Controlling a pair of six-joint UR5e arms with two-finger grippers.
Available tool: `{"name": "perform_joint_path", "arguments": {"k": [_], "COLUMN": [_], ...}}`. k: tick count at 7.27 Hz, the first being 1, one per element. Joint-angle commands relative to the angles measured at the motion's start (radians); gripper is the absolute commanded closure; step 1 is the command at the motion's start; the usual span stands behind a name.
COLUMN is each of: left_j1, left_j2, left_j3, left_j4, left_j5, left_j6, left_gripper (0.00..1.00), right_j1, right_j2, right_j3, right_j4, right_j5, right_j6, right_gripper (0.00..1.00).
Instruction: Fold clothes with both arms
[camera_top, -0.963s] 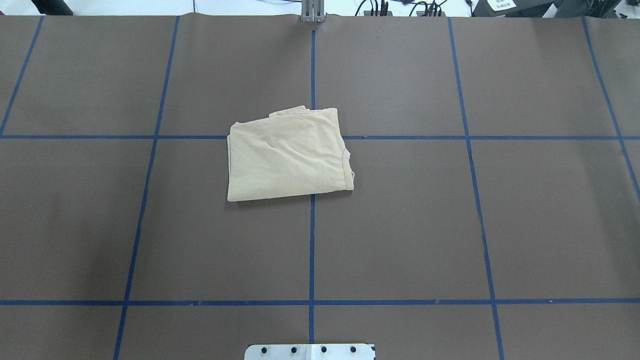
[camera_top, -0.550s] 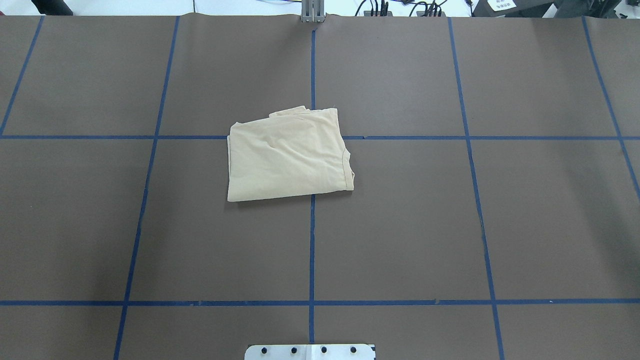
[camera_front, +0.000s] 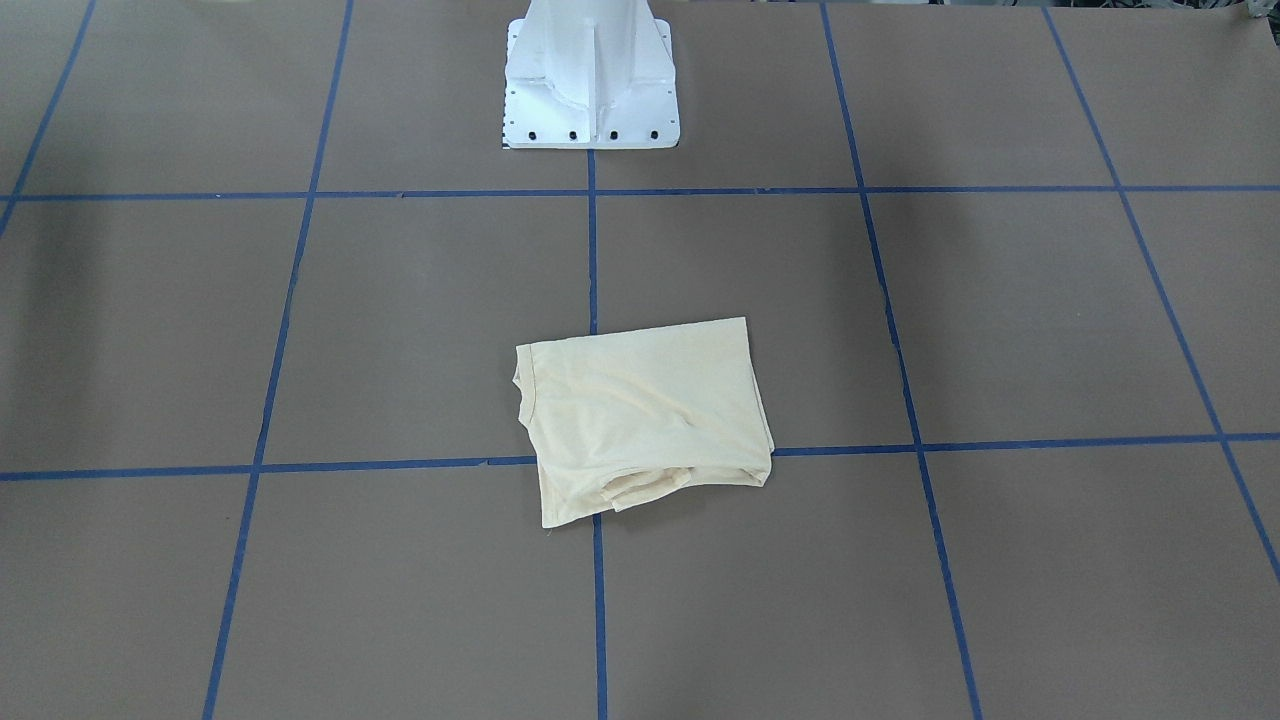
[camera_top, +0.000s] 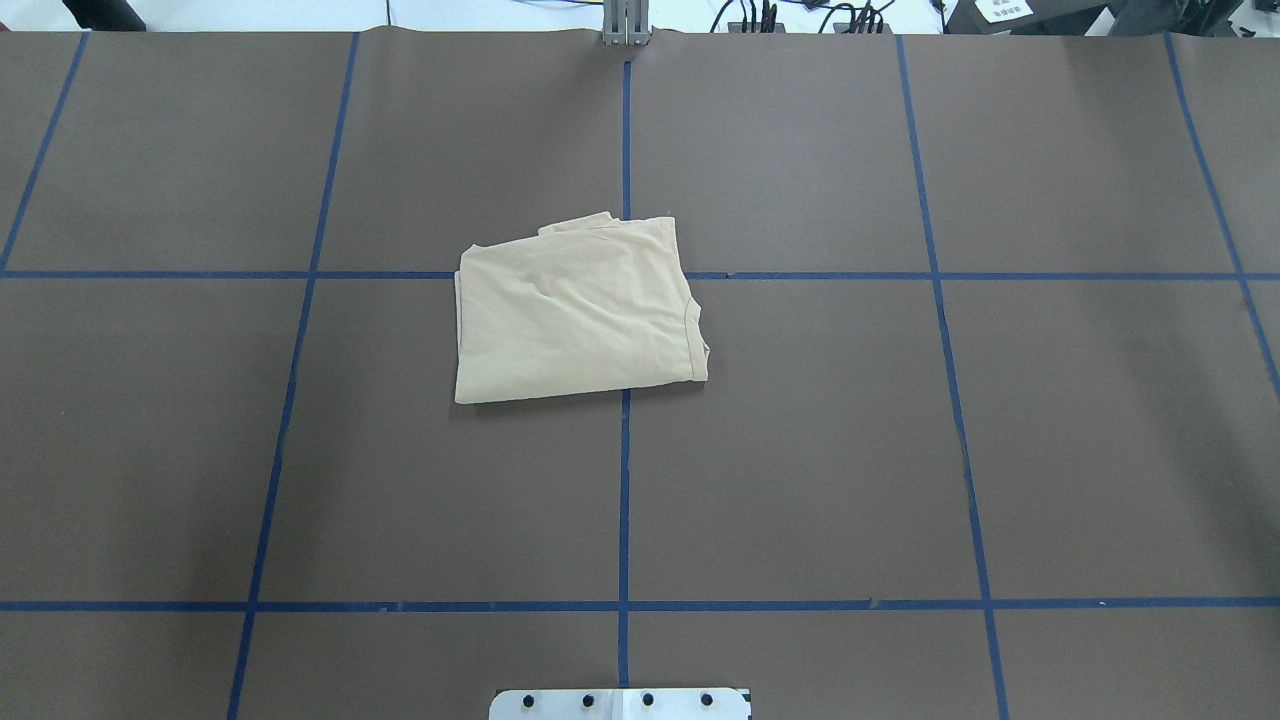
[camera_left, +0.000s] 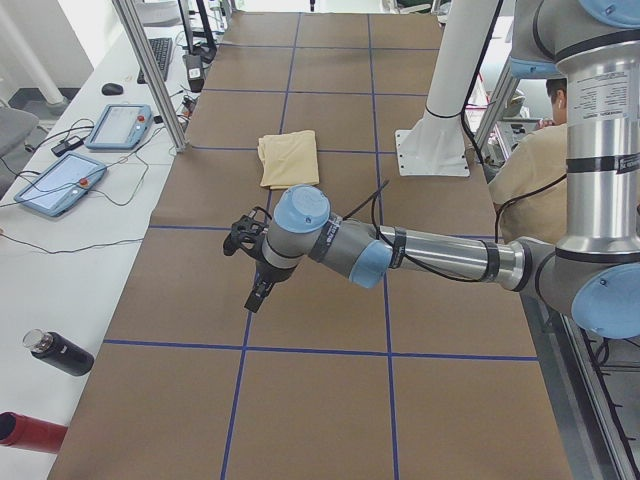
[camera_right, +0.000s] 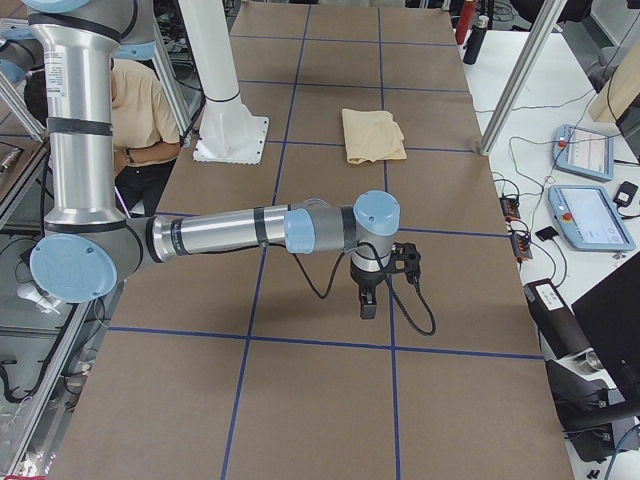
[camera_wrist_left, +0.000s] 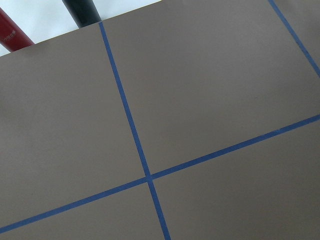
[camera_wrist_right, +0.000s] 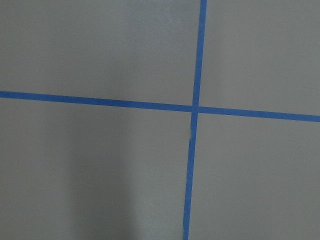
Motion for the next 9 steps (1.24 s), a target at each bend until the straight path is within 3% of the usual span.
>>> {"name": "perform_joint_path", "arguments": {"k": [1,5,7,9], "left_j1": [-0.002,-0.004,0.001,0.001], "left_j2": [0.011,0.056,0.166,0.18], "left_j3": [-0.005,-0.038,-0.086,-0.085], "left_j4": [0.0,0.0,-0.026,-0.029], "left_j5": [-0.003,-0.038,-0.032,-0.033], "left_j6": [-0.004,0.0,0.0,-0.001], "left_gripper": [0.0,0.0,0.0,0.0], "right_j1": [-0.001,-0.03,-0.054,-0.071], "right_j2": [0.0,0.004,-0.013,-0.02], "right_j3": [0.013,0.018,0.005,-0.005], "right_j4": [-0.008,-0.001,-0.007,0.008], "right_j5": [0.008,0.022,0.022,0.031], "right_j6": [-0.001,0.003,0.015,0.006], "right_gripper": [0.0,0.0,0.0,0.0]}}
